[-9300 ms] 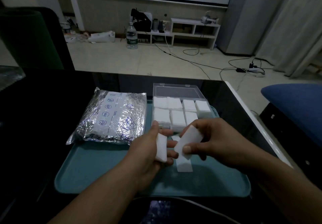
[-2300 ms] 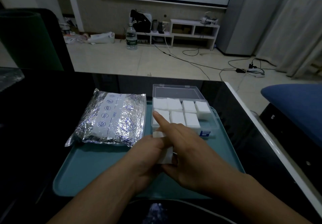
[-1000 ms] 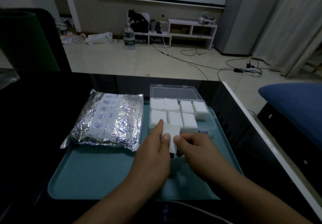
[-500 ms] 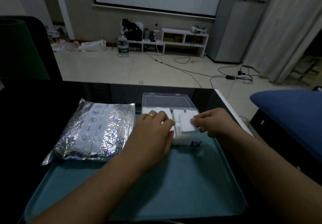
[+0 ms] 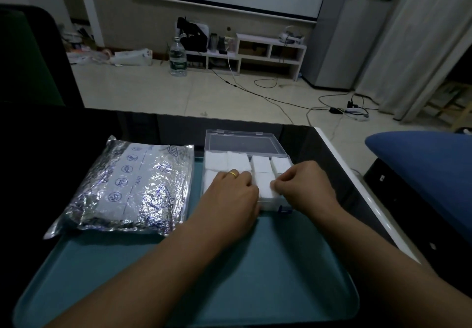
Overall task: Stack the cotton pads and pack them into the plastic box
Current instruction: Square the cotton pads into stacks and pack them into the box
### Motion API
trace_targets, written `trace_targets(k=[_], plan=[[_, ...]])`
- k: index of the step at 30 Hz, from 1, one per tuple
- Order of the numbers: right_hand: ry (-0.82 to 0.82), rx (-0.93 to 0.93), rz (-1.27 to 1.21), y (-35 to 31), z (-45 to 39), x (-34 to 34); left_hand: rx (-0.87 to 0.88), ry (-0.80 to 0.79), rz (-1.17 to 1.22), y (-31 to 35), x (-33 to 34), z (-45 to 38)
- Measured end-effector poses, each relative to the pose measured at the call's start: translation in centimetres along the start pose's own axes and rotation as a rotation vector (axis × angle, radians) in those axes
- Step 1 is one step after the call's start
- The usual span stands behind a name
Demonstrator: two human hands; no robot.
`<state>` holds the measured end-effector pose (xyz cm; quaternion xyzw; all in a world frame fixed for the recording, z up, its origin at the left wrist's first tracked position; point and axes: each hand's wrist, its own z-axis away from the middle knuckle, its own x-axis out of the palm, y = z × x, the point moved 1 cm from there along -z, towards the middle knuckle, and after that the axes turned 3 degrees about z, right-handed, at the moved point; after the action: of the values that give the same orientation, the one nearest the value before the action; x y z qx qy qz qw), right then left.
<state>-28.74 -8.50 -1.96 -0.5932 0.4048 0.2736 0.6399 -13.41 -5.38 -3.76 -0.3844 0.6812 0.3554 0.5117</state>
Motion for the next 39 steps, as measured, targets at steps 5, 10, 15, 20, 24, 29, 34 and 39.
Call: trace_targets(k=[5, 10, 15, 20, 24, 29, 34, 39], plan=[[0.038, -0.052, 0.112, -0.1, 0.5, 0.3, -0.007, 0.003, 0.017, 0.3, 0.1, 0.1], [0.095, -0.115, 0.239, -0.3, 0.8, 0.5, -0.049, 0.031, 0.054, 0.0, 0.5, 0.2], [0.147, -0.208, 0.379, -0.5, 1.1, 1.2, -0.092, 0.042, 0.092, 0.3, 0.8, 0.2], [0.183, -0.211, 0.329, -0.3, 1.1, 1.3, -0.146, 0.045, 0.159, 0.2, 0.8, 0.0], [0.203, -0.247, 0.37, -0.3, 1.3, 1.5, -0.151, 0.046, 0.17, 0.1, 0.8, 0.0], [0.203, -0.223, 0.365, -0.2, 1.3, 1.5, -0.146, 0.029, 0.156, 0.3, 0.5, 0.1], [0.25, -0.33, 0.549, -0.7, 1.9, 1.5, -0.123, 0.019, 0.106, 0.7, 0.2, 0.2], [0.189, -0.403, 0.631, -1.5, 2.5, 1.2, -0.073, -0.008, 0.008, 1.1, 0.1, 0.2]])
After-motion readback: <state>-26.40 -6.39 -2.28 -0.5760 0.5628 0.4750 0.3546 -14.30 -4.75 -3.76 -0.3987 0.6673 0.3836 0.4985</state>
